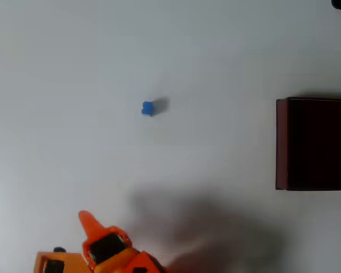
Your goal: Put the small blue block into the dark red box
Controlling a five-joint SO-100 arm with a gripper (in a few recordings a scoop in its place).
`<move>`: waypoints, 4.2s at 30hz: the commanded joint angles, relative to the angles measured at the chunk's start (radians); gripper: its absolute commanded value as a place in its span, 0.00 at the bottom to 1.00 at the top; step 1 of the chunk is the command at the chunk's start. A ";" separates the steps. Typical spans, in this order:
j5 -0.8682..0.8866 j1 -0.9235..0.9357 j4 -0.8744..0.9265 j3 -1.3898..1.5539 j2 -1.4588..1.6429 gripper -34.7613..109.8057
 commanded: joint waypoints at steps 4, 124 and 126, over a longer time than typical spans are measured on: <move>0.494 0.115 0.026 -0.239 -0.023 0.27; 1.226 0.509 -2.020 -0.097 -1.853 0.45; 1.229 0.508 -2.037 -0.112 -1.887 0.45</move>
